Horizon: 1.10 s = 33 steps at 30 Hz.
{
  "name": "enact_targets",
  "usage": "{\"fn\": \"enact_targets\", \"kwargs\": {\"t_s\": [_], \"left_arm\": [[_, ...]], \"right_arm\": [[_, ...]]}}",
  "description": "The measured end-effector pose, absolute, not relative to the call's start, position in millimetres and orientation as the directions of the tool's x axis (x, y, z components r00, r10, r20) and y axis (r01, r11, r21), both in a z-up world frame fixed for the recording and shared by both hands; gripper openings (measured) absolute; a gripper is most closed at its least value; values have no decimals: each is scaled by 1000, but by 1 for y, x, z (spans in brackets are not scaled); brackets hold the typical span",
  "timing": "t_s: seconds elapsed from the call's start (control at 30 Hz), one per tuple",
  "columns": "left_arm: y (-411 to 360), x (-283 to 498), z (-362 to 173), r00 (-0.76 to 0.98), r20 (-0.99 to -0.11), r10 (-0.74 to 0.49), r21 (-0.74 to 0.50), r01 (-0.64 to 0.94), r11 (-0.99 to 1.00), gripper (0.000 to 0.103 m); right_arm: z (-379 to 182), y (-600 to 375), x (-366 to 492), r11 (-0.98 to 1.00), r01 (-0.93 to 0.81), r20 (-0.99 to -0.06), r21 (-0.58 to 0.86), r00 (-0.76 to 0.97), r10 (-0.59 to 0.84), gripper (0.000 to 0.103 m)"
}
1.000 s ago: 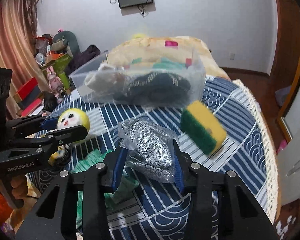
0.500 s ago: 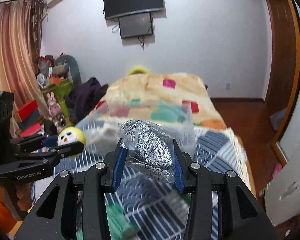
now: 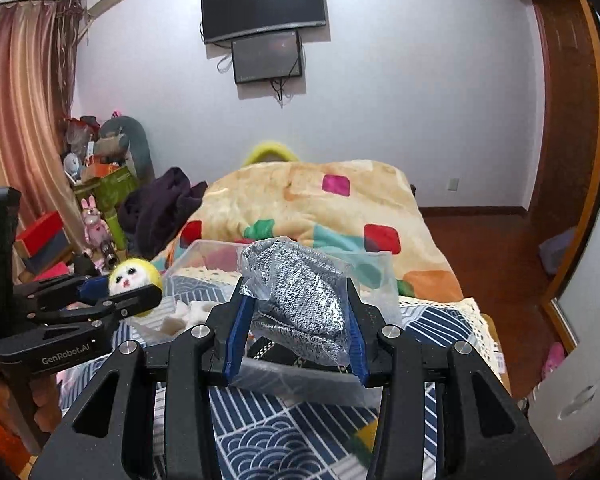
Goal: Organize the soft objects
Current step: 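Place the doll and grey pouch into the clear box and open both grippers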
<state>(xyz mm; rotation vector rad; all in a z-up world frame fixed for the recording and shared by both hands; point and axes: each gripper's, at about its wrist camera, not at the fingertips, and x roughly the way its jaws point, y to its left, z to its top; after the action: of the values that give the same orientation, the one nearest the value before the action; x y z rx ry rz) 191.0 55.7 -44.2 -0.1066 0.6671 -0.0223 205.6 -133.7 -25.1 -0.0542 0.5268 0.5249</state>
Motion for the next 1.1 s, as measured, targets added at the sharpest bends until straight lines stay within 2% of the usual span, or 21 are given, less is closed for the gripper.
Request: {"fn": "enact_targets", "kwargs": {"t_s": [0.3,0.53,0.7,0.87,1.03,1.1], "left_arm": [[55,214,-66,745,-666,-35,-83,-28,996,45],[52,216,-73,740,-672,-23,-63,-27,998,45],[50,213,-73,734,-678,-40,-66,-6,998,57],[50,205,-69,738,-672,-63,-90,3,996,62],[47,193,-60,754,-654,-60,-74,16,997,64],[46,185,-53,770,-636,-54,-60,21,998,70]], "right_arm": [[-49,-112,230,858,-508,-585,80,673,453,39],[-62,-99,236,849,-525,-634,64,635,441,39],[-71,-92,234,845,-535,-661,22,626,414,40],[-65,-101,234,844,-535,-665,46,614,426,51],[-56,-110,226,848,-528,-636,51,637,435,66],[-50,-113,221,850,-525,-621,45,651,436,68]]}}
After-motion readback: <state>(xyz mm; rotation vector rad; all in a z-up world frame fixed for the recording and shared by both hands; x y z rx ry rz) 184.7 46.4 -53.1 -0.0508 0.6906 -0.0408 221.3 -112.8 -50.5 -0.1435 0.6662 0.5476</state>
